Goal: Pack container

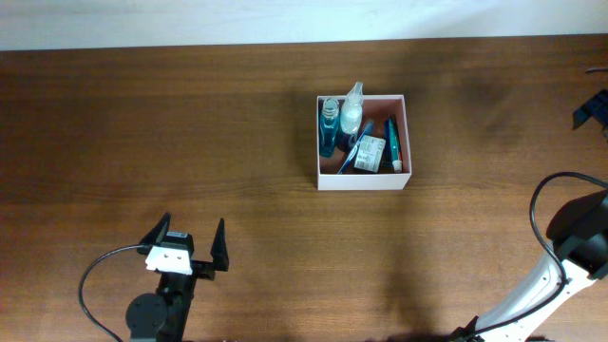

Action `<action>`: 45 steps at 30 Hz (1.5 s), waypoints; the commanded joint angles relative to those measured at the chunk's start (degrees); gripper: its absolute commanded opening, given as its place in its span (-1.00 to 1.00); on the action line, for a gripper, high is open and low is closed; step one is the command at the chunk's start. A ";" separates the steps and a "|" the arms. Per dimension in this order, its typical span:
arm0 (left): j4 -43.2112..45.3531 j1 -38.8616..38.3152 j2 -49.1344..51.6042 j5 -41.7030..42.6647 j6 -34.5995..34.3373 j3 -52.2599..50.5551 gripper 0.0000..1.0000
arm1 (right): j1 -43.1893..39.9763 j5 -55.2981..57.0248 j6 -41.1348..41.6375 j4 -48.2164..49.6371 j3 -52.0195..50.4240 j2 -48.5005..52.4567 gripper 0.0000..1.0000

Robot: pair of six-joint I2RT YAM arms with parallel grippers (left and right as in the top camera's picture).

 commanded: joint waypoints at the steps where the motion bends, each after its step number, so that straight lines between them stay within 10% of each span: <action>1: -0.55 0.46 -0.44 -0.22 -0.17 -0.07 0.99 | -0.04 0.68 0.22 -0.02 -0.26 0.50 0.98; 25: -0.55 0.46 -0.44 -0.22 -0.17 -0.04 0.99 | 0.44 0.68 0.22 -0.02 -0.24 -1.33 0.98; 45: -0.52 0.46 -0.44 -0.22 -0.17 -0.07 0.99 | 12.20 4.55 0.20 1.07 -11.47 -37.53 0.98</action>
